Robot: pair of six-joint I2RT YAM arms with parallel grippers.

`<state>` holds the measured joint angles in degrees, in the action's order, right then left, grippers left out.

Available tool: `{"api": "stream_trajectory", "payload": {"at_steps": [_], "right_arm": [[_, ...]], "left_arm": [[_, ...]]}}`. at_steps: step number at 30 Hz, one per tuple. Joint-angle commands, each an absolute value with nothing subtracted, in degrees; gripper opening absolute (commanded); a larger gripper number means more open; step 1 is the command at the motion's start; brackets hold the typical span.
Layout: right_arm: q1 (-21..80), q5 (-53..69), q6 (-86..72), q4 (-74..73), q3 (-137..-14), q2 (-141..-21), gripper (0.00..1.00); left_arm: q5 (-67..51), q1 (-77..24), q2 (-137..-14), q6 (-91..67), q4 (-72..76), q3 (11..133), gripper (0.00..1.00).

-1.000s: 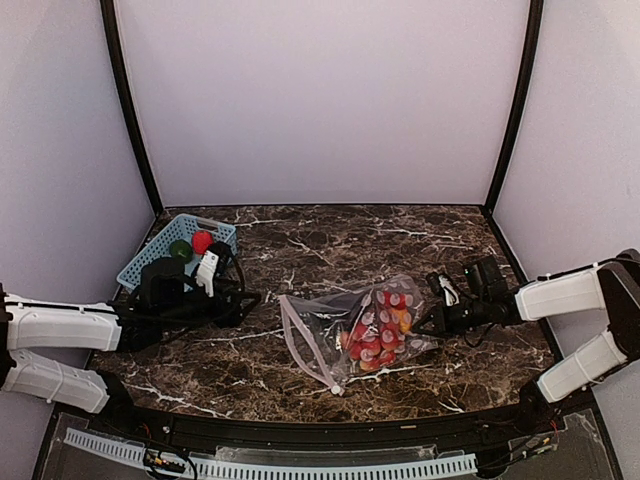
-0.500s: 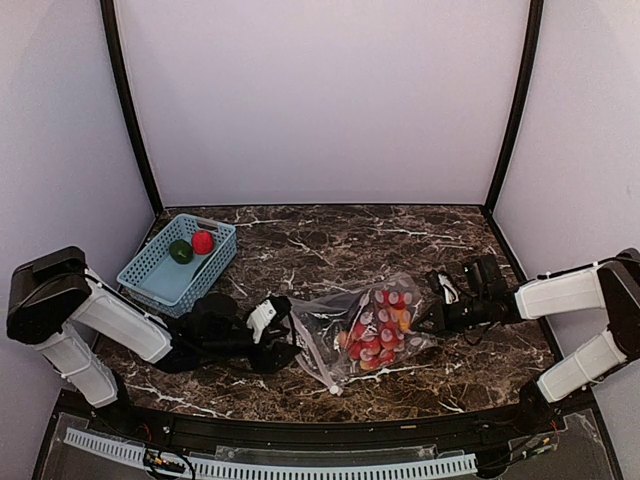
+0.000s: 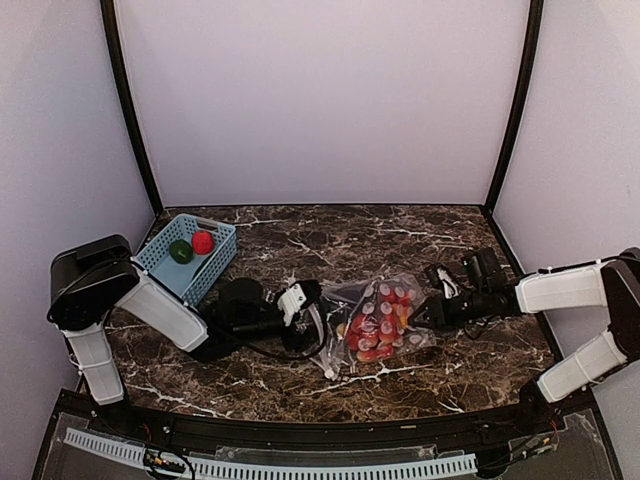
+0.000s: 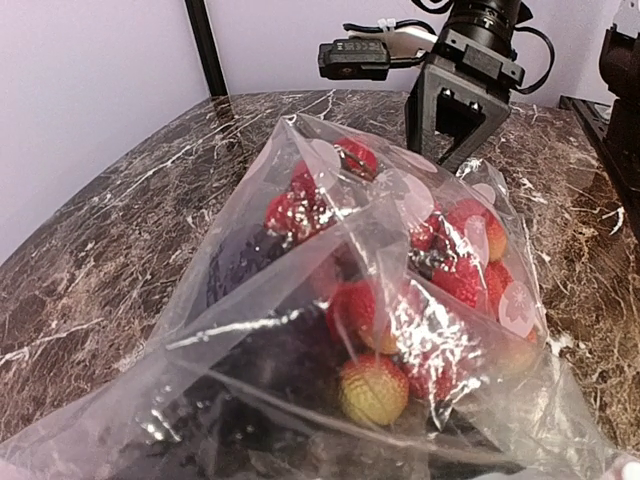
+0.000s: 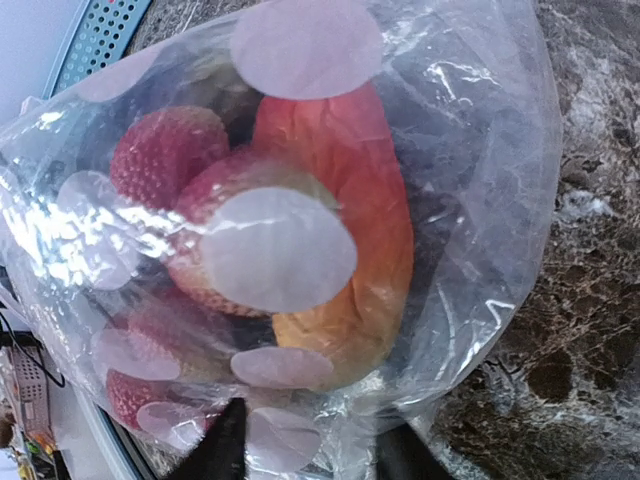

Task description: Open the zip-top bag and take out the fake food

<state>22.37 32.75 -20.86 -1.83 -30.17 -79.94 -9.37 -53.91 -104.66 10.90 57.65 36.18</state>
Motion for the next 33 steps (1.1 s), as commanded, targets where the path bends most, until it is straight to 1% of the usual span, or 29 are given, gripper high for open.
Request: {"api": "stream_trajectory", "payload": {"at_steps": [1,3,4,11,15,18,20,21,25,30,33], "right_arm": [[20.6,31.1,-19.0,-4.6,-33.2,-77.1,0.56],[18.8,31.3,-18.4,-5.0,-34.1,-76.9,0.62],[17.7,31.9,-18.1,-5.0,-34.5,-77.1,0.64],[11.8,35.4,-17.7,-2.1,-37.0,-81.4,0.67],[11.3,39.5,-16.7,-0.4,-39.4,-86.4,0.63],[11.3,42.2,-17.0,1.8,-41.1,-90.9,0.58],[11.3,44.2,-17.8,3.8,-42.4,-94.0,0.56],[11.4,44.9,-18.4,5.1,-42.8,-95.1,0.54],[11.6,46.9,-18.8,7.0,-45.4,-99.6,0.4],[13.6,45.3,-17.0,5.1,-49.3,-104.3,0.13],[16.4,43.0,-15.2,2.4,-51.4,-105.7,0.0]], "left_arm": [[-9.0,-54.2,-105.7,15.3,60.9,36.5,0.74],[-9.1,-54.2,-105.8,15.5,61.6,36.1,0.75],[-9.0,-54.3,-105.9,15.7,61.7,35.9,0.76],[-8.5,-53.7,-107.2,16.4,63.8,35.6,0.81],[-8.2,-52.9,-108.7,16.1,64.1,36.4,0.85],[-8.6,-52.2,-109.6,16.4,64.1,37.4,0.87],[-8.9,-52.1,-110.5,17.0,64.3,38.1,0.87],[-9.2,-52.0,-110.9,17.4,64.3,38.3,0.88],[-10.0,-52.0,-112.3,20.0,62.6,40.4,0.88],[-10.9,-51.9,-114.0,22.1,61.8,43.0,0.88],[-15.4,-51.9,-113.9,21.7,60.3,44.4,0.87]]}}
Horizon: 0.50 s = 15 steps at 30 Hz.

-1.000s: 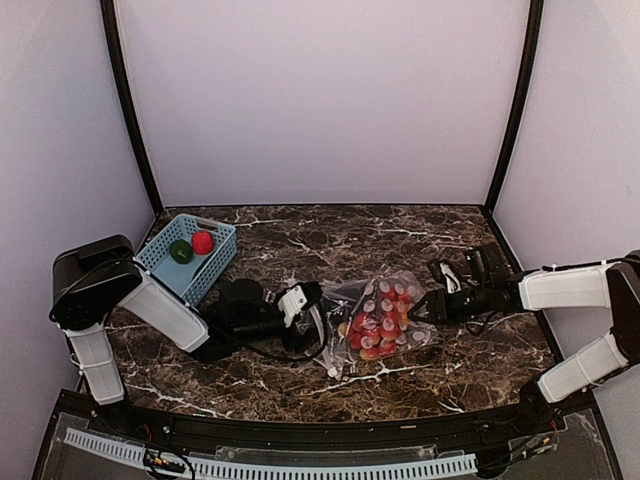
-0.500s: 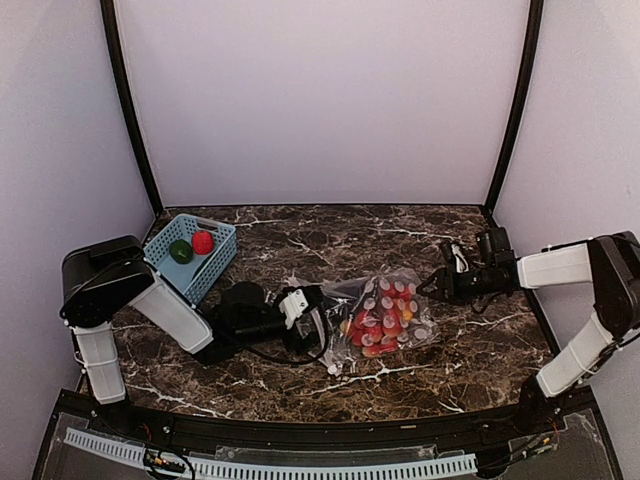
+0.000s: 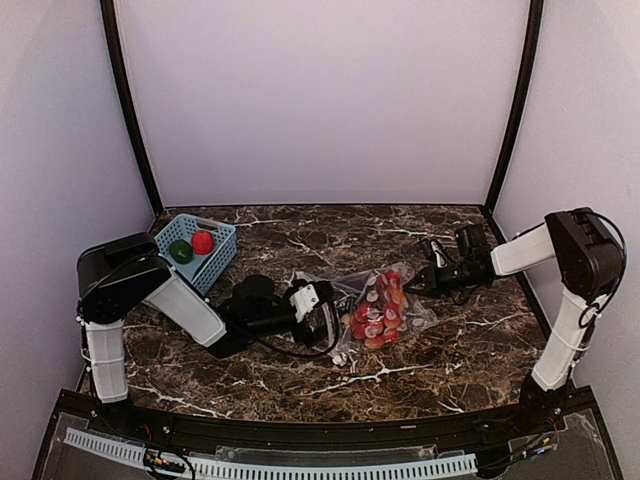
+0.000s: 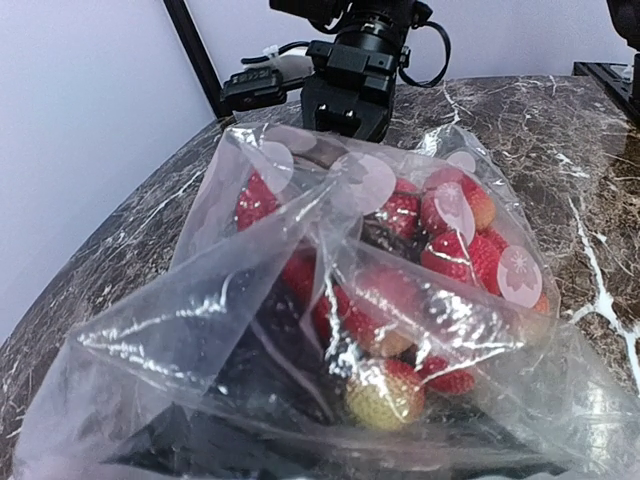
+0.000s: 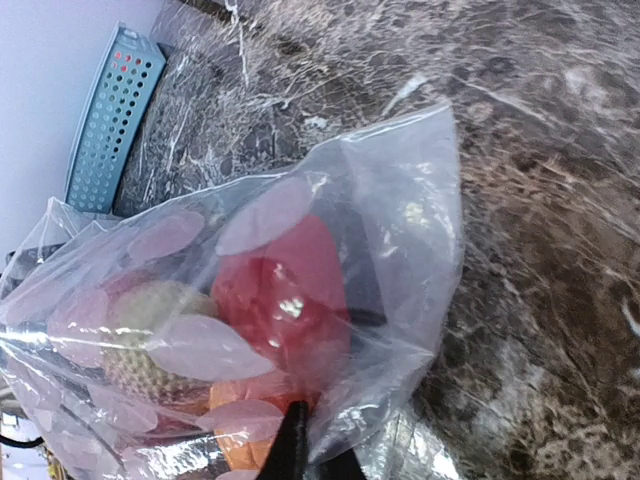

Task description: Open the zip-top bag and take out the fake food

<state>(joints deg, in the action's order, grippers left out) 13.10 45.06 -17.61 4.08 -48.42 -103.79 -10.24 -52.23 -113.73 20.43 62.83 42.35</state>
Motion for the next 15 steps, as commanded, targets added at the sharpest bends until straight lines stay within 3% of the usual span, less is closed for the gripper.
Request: {"api": "stream_trajectory", "payload": {"at_steps": [1,7,15], "right_arm": [[17.4,42.6,-14.8,1.8,-51.7,-105.8,0.0],[21.5,41.4,-16.5,2.8,-47.2,-101.5,0.0],[22.0,37.5,-16.0,1.6,-41.8,-95.9,0.0]], "left_arm": [[-18.1,-52.0,-113.5,21.3,59.6,44.5,0.87],[-21.4,-54.6,-111.2,18.6,57.9,43.3,0.88],[-11.6,-54.6,-109.9,17.5,63.0,38.1,0.89]]}}
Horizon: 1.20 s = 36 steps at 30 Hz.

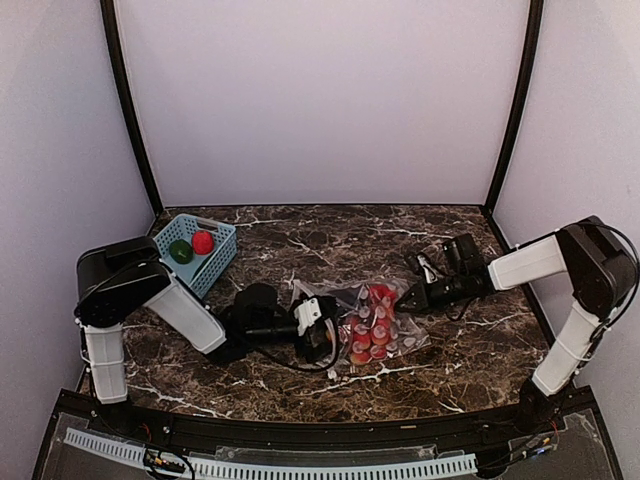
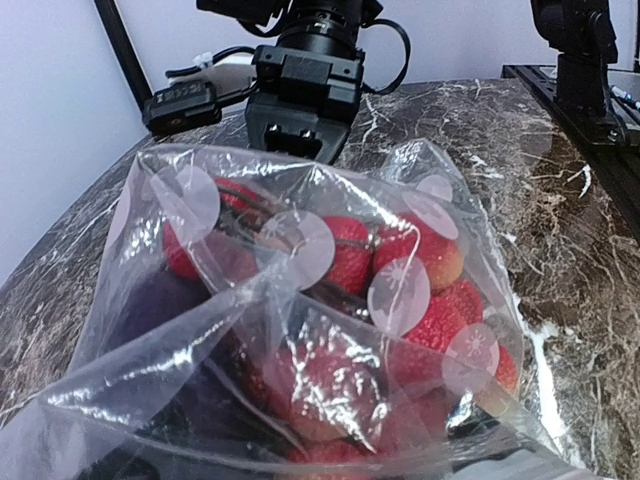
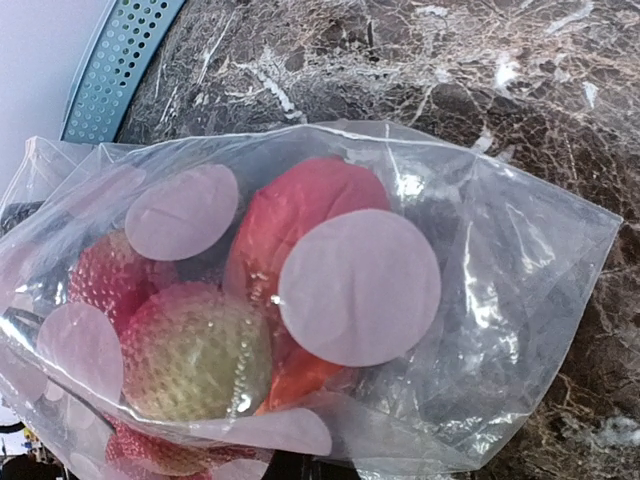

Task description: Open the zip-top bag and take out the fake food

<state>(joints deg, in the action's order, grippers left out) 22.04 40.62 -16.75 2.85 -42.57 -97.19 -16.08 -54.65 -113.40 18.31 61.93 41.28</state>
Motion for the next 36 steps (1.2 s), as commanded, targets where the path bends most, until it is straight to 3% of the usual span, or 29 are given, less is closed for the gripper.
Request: {"api": "stream_trajectory", "payload": {"at_steps": [1,8,13,21,36], "right_arm": [[21.6,37.3,-15.9,1.5,-42.1,-96.1,0.0],[20.1,37.3,-15.3,0.7,-44.5,-98.3,0.0],[20.2,38.6,-15.3,1.0,-44.9,-98.6,0.0],[22.2,39.4,-16.3,2.2,-43.5,-98.8,0.0],[25.9,40.3,-18.4,5.0,-41.7,-99.9,0.0]], "left_arm": [[-11.2,-54.5,-109.2,17.6,64.3,36.4,0.89],[-12.8,-52.5,-103.2,19.4,61.0,34.1,0.85],[-23.2,-52.4,-106.4,21.7,53.5,38.2,0.83],[-24.9,-56.2,-112.7,26.4,45.3,46.2,0.82],[-23.0,-56.4,-121.9,25.2,46.3,54.4,0.91]]}}
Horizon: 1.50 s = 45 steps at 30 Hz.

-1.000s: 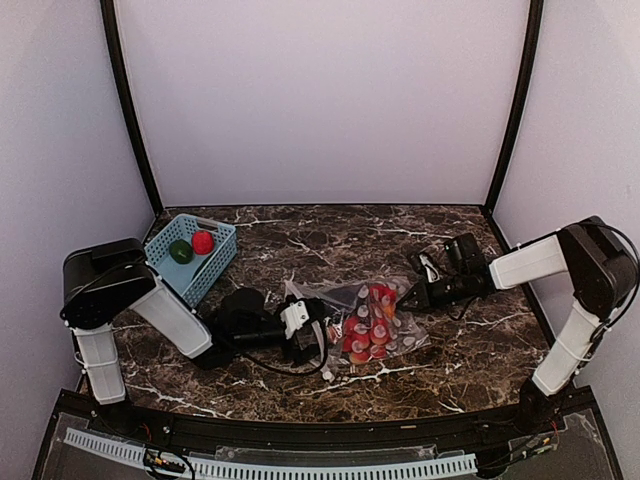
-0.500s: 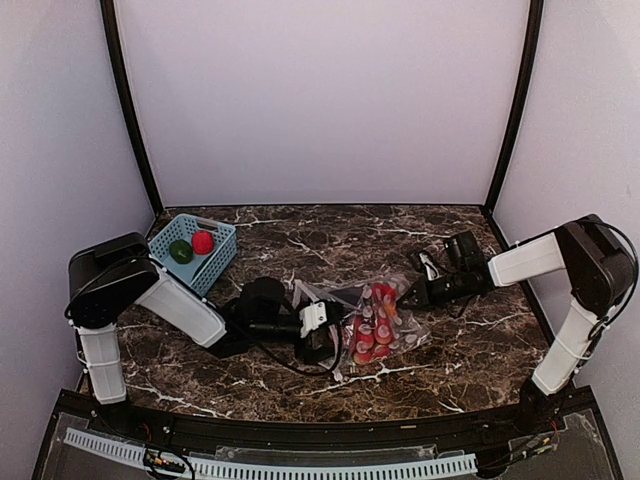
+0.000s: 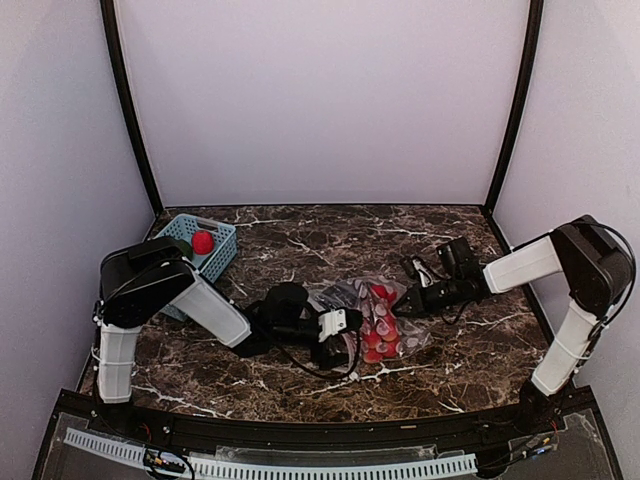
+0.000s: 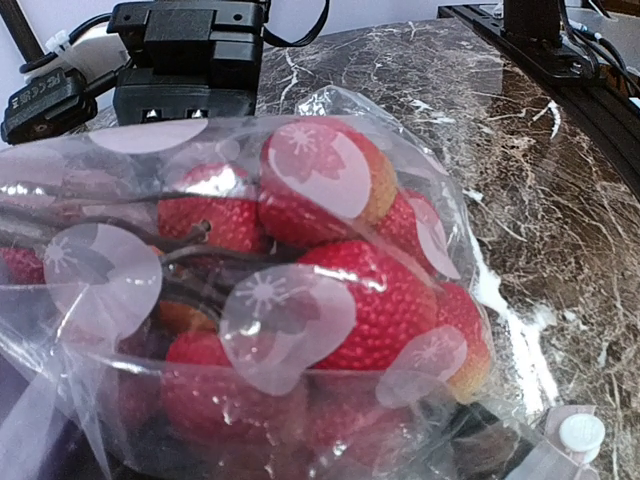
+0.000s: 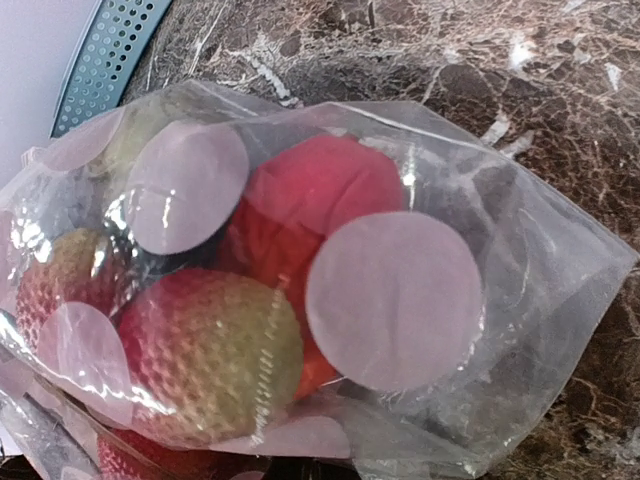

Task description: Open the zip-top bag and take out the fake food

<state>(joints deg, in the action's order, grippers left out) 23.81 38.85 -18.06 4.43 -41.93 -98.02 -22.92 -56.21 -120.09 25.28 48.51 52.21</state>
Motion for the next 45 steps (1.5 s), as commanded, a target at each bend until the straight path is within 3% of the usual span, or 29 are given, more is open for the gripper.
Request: {"api": "stream_trajectory", "payload": {"at_steps": [1,7,9,21,29,35,45], "right_arm": [[26.0,40.4,-18.4,5.0,-41.7,-100.1,0.0],[23.5,39.3,-18.8,4.8,-40.2,-97.1,0.0],[21.5,39.2,-19.0,4.9,-39.2,-95.5,0.0],[14.8,39.4,-17.3,2.8,-37.4,-91.0,0.0],[16.5,41.3,-15.7,2.4,-38.1,-92.5,0.0],[16.9,41.1,-15.4,1.9,-38.1,-92.1,0.0],[16.9,39.2,-14.0,-1.3,-40.5,-91.8,0.0]], "left_arm": [[-23.0,-56.4,-121.8,25.2,45.9,54.8,0.9],[-21.5,-56.5,-116.2,24.7,44.3,48.5,0.55],[-20.2,-56.5,-113.0,24.3,44.9,44.3,0.48],[-15.0,-56.2,-100.7,21.0,46.5,29.4,0.27],[-7.9,-56.2,-97.5,16.9,54.2,31.5,0.36],[-6.4,-55.8,-103.5,19.7,54.1,39.0,0.64],[-9.9,-52.5,-111.1,22.3,50.7,47.7,0.83]]}}
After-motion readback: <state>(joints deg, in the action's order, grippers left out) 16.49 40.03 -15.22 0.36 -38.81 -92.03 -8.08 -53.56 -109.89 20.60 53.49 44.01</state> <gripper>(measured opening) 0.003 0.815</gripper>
